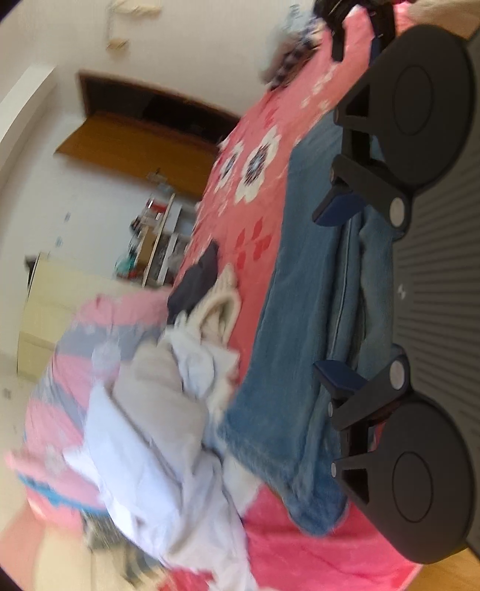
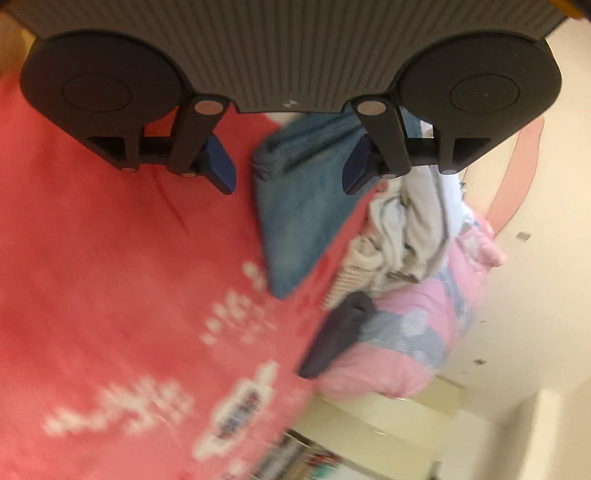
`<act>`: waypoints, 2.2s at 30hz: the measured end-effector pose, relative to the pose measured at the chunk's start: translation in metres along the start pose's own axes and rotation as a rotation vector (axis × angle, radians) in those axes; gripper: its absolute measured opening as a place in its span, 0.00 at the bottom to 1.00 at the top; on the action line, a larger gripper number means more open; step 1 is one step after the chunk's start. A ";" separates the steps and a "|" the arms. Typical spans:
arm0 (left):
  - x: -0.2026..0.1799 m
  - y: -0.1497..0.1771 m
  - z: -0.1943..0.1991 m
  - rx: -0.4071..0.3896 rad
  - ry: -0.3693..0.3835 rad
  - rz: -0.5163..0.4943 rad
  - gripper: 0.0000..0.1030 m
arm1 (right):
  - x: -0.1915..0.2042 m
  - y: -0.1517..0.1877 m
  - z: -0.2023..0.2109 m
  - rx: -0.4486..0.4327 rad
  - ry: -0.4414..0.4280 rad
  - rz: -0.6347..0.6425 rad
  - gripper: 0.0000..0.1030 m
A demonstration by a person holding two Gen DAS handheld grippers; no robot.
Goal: Fold clothes
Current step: 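Grasp the folded jeans edge with the right gripper, then lift the jeans edge with the right gripper and fold it over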
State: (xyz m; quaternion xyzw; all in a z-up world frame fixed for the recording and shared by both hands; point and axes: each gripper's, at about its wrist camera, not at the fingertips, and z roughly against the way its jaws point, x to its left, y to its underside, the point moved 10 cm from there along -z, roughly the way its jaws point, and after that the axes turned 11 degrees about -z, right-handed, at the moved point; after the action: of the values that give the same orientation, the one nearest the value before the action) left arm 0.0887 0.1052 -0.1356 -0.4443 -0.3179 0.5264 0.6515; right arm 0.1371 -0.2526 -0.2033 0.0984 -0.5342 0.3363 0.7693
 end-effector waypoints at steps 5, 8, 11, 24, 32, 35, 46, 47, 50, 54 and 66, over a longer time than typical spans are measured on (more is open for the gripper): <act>-0.071 -0.008 -0.017 -0.001 0.136 -0.223 0.82 | -0.001 0.007 -0.016 0.030 0.052 0.013 0.77; -0.120 -0.009 -0.029 -0.003 0.220 -0.379 0.83 | 0.006 0.007 -0.026 0.057 0.041 0.012 0.81; -0.166 0.000 -0.049 0.028 0.301 -0.497 0.83 | 0.009 0.008 -0.032 0.069 0.039 0.009 0.83; -0.236 0.036 -0.089 0.112 0.357 -0.743 0.83 | 0.021 0.006 -0.060 0.317 -0.022 -0.083 0.90; -0.247 0.032 -0.100 0.111 0.340 -0.755 0.83 | 0.038 -0.008 -0.058 0.427 -0.218 -0.294 0.90; -0.250 0.028 -0.105 0.101 0.318 -0.779 0.81 | 0.043 -0.014 -0.056 0.444 -0.283 -0.358 0.90; -0.236 0.004 -0.125 0.085 0.260 -0.644 0.19 | 0.042 -0.035 -0.042 0.404 -0.324 -0.345 0.90; -0.233 0.001 -0.124 0.079 0.263 -0.621 0.17 | 0.040 -0.042 -0.041 0.377 -0.308 -0.327 0.90; -0.230 -0.003 -0.121 0.047 0.258 -0.598 0.15 | 0.029 -0.054 -0.051 0.337 -0.223 -0.298 0.87; -0.228 -0.007 -0.116 0.017 0.248 -0.580 0.13 | 0.024 -0.050 -0.086 0.379 -0.124 -0.260 0.69; -0.242 -0.027 -0.110 -0.019 0.226 -0.497 0.12 | 0.046 -0.038 -0.140 0.430 -0.143 -0.045 0.09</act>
State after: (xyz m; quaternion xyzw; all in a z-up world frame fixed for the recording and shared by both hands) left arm 0.1379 -0.1574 -0.1427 -0.4146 -0.3475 0.2945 0.7878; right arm 0.2761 -0.1908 -0.2122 0.2957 -0.5011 0.4172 0.6982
